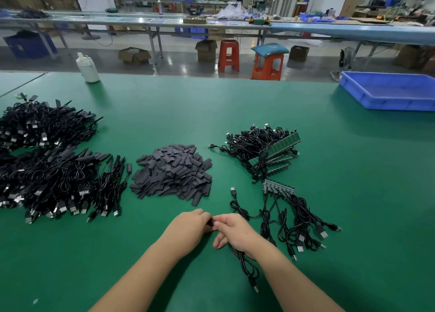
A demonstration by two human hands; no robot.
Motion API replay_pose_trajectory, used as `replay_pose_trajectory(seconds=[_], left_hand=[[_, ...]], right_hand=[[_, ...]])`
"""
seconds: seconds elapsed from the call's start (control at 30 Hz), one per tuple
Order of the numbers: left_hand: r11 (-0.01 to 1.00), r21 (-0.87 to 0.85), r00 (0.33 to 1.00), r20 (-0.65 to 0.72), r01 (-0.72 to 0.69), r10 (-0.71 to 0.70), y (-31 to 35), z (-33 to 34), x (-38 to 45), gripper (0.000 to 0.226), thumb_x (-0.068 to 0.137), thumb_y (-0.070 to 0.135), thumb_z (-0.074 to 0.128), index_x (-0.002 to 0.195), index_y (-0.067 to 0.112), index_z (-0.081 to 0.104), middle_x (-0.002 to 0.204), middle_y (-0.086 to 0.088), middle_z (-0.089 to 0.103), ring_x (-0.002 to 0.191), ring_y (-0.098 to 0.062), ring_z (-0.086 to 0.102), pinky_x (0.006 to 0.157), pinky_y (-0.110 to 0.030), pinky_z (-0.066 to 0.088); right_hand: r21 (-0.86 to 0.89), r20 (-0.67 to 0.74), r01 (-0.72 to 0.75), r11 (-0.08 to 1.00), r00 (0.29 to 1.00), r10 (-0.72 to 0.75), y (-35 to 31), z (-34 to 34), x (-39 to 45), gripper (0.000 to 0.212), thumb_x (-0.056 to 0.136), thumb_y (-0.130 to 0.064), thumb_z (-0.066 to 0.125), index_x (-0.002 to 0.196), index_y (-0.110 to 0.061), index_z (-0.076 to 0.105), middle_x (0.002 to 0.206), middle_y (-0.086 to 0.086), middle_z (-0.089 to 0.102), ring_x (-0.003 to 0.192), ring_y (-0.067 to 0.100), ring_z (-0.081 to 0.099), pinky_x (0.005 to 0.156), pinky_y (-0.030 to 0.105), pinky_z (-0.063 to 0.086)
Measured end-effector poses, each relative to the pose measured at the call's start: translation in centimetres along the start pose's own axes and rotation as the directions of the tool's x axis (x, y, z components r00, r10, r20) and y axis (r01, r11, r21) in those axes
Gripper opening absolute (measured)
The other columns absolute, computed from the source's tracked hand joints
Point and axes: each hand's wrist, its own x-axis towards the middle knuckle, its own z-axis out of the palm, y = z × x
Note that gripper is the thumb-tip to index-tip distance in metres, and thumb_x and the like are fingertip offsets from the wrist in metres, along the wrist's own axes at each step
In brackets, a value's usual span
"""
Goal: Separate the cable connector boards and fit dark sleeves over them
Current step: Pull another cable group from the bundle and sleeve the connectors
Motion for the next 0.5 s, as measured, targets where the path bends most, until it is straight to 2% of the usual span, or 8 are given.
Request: replay_pose_trajectory(seconds=[0.13,0.23,0.3,0.5], left_hand=[[0.996,0.089,1.0,-0.012,0.008,-0.007,-0.34,0.04,0.0,0.029,0.101,0.044,0.041,0.115,0.025,0.059,0.102,0.003,0.061,0.093,-0.022,0.063,0.077,-0.035,0.047],[0.992,0.123,1.0,-0.006,0.018,-0.018,-0.57,-0.09,-0.17,0.026,0.1,0.042,0.042,0.114,0.029,0.058,0.101,0.003,0.062,0.094,-0.021,0.063,0.077,-0.036,0.049],[0.995,0.096,1.0,0.01,0.022,-0.024,-0.63,-0.04,-0.28,0.025,0.099,0.039,0.044,0.117,0.028,0.058,0.102,0.003,0.061,0.094,-0.022,0.063,0.078,-0.035,0.048],[0.997,0.074,1.0,-0.002,0.026,-0.026,-0.26,-0.03,-0.15,0.026,0.097,0.029,0.049,0.122,0.028,0.055,0.107,0.003,0.06,0.097,-0.021,0.062,0.08,-0.033,0.047]], right_hand=[[0.058,-0.044,-0.019,0.998,0.999,0.022,0.41,0.04,0.35,0.031,0.102,-0.009,0.049,0.132,-0.002,0.055,0.115,0.01,0.069,0.067,0.018,0.071,0.064,0.029,0.059],[0.093,-0.105,-0.019,0.995,0.994,0.029,0.53,0.14,0.63,0.021,0.101,-0.008,0.052,0.117,-0.001,0.062,0.102,0.012,0.072,0.067,0.023,0.072,0.068,0.036,0.061],[0.093,-0.102,-0.019,0.996,0.994,0.029,0.5,0.32,0.61,0.014,0.101,-0.008,0.052,0.109,-0.006,0.063,0.096,0.01,0.072,0.064,0.022,0.072,0.065,0.034,0.061],[0.117,-0.126,-0.028,0.993,0.991,0.043,0.22,0.41,0.57,0.017,0.102,-0.012,0.052,0.093,-0.013,0.066,0.089,0.009,0.071,0.064,0.024,0.072,0.063,0.034,0.061]])
